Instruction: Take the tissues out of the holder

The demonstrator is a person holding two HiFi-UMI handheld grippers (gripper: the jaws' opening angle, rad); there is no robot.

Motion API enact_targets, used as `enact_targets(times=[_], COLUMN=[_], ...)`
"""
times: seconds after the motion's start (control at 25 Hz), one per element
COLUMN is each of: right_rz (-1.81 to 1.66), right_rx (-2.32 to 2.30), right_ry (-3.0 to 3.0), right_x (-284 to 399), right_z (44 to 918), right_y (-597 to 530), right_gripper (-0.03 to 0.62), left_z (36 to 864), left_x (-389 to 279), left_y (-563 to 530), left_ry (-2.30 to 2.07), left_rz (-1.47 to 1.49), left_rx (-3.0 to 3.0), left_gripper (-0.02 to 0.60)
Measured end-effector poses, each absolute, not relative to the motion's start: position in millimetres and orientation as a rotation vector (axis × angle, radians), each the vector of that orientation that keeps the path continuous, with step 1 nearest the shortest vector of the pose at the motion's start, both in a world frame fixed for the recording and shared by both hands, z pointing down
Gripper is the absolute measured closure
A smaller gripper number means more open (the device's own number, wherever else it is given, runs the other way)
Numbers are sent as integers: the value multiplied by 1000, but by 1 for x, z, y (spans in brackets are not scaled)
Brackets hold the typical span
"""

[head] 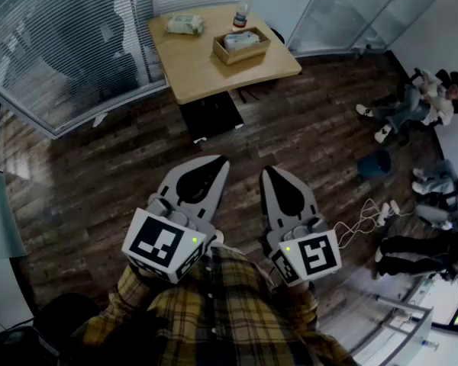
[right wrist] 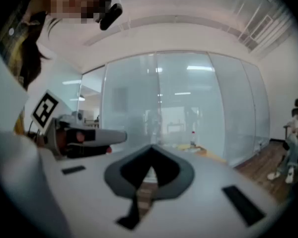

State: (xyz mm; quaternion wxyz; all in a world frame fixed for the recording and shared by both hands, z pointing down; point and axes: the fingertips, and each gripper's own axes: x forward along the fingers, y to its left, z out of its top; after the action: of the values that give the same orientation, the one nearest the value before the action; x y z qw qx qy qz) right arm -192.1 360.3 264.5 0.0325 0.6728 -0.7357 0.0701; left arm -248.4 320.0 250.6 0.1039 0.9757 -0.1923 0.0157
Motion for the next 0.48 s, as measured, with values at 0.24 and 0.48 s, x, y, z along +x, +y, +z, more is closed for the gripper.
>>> enact_targets(times=[0.24,0.48], right_rz=[215,226], right_rx=[2067,2085], right_ry=[-2271,-2271], right_x=[-191,-186], right_z=[262,265], right_y=[356,363], right_gripper=[582,582], left_z=[249,252], left_x=[-247,-247], left_y=[315,318], left_ry=[-580,-591], left_rz=[45,53], left_rx=[2859,2854], left_gripper=[574,574])
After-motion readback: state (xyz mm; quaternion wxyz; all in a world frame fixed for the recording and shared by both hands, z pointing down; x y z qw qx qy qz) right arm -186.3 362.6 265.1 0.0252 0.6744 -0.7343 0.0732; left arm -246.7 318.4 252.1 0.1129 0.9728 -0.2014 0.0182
